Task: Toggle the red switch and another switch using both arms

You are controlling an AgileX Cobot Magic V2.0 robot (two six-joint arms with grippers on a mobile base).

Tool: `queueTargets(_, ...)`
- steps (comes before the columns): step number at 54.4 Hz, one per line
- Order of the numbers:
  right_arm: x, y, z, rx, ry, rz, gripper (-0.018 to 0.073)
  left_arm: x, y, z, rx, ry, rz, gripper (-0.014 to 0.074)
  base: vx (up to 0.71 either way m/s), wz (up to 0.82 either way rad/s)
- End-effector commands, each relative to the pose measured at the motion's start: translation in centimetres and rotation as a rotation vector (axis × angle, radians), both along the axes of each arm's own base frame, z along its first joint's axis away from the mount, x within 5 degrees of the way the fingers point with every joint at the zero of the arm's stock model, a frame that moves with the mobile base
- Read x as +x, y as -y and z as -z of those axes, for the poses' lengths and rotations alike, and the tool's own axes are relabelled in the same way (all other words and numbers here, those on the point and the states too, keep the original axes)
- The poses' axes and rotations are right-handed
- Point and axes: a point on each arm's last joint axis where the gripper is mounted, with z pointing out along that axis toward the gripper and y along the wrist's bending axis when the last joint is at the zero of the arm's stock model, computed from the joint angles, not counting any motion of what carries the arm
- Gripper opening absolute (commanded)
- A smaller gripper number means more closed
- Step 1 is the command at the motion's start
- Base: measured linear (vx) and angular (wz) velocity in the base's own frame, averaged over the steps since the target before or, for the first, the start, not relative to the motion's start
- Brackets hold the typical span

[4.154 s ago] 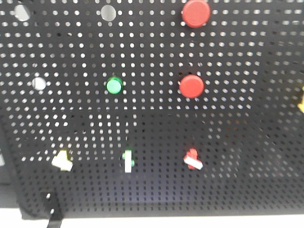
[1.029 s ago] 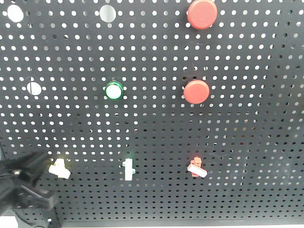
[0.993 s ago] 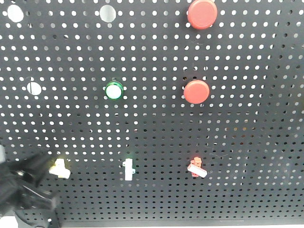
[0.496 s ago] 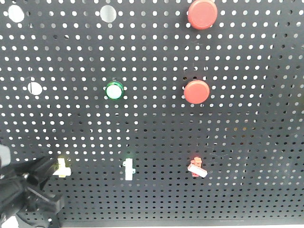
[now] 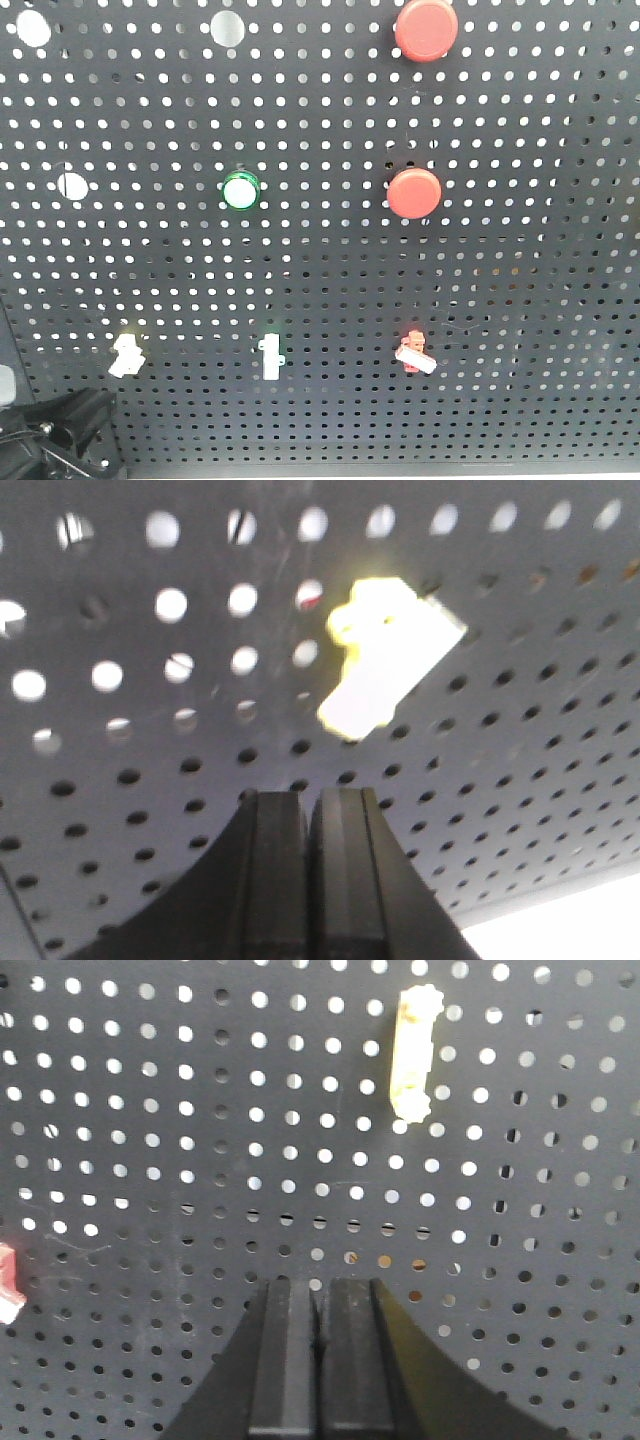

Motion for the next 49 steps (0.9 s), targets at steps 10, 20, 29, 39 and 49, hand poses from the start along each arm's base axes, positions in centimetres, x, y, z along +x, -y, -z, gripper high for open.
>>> queueTargets(10,0.6,-0.5,-1.8,-0.043,0.126,-0.048,-0.0006,-1.6,-0.5,-4.6,-0.097,0.242,0.000,0.0003,0.00,0.00)
queueTargets(20,2.0,-2.7,-1.0,0.000,0.103,-0.225,-0.0006,-3.3,-1.1,-5.1,-0.110,0.289,0.000,0.0003,0.00,0.00)
queueTargets(29,3.8,-5.3,0.4,0.022,0.061,-0.375,-0.0006,-4.1,-1.3,-4.3,-0.097,0.248,0.002,0.0003,0.00,0.00)
queueTargets(39,5.6,-7.7,0.8,0.079,0.046,-0.466,-0.0006,-4.2,-1.4,-3.7,-0.092,0.232,0.002,0.0003,0.00,0.00)
queueTargets(49,8.0,-9.8,-0.4,0.048,0.050,-0.496,-0.0006,-4.2,-1.4,-3.7,-0.091,0.231,0.002,0.0003,0.00,0.00)
